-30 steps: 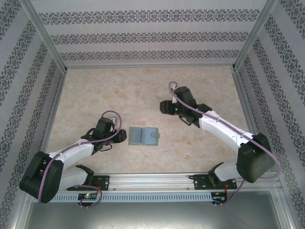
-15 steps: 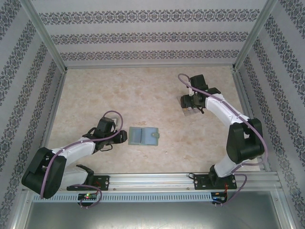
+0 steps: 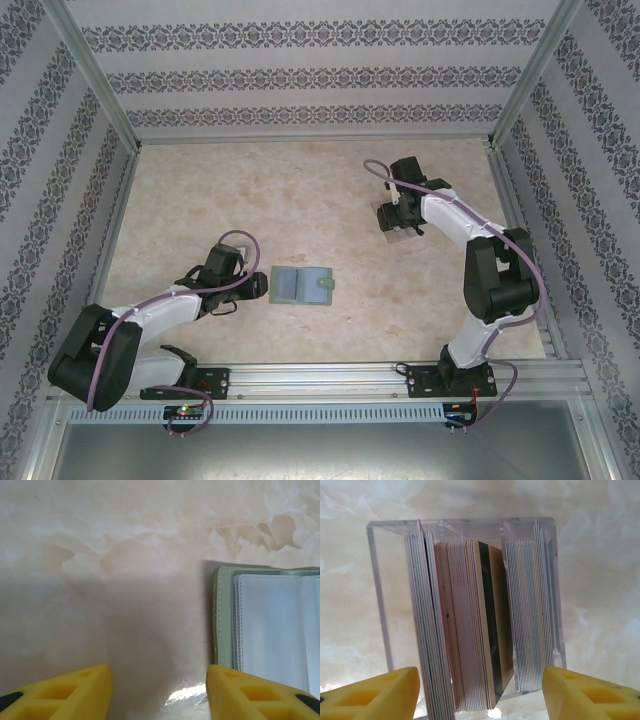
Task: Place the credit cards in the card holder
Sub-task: Pick up the credit card from the storage box.
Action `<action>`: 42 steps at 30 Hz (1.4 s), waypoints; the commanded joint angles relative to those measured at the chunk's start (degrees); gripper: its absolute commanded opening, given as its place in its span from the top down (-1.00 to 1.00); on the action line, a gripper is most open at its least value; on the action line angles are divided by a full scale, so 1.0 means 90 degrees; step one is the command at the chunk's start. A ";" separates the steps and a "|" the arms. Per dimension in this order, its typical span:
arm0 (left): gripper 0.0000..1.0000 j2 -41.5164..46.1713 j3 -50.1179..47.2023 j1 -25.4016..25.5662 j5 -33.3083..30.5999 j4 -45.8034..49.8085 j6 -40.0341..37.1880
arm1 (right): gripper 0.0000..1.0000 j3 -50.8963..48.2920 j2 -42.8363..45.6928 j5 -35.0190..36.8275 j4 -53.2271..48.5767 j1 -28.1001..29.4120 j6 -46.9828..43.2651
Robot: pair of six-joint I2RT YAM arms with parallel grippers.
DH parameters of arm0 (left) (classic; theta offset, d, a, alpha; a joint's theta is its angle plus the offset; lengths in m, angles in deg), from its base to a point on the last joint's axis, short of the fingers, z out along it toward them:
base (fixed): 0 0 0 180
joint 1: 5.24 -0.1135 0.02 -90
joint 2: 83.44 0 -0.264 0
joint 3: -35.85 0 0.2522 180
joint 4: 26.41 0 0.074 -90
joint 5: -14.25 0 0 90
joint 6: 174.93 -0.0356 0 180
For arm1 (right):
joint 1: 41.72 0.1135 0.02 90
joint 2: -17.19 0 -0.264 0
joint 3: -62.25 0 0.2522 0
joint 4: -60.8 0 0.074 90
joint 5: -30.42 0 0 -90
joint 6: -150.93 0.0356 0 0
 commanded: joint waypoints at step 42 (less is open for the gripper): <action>-0.08 -0.0581 0.0288 -0.0005 0.0115 0.0017 -0.0175 | 0.77 -0.0440 0.0736 -0.0020 0.0937 0.0087 -0.0085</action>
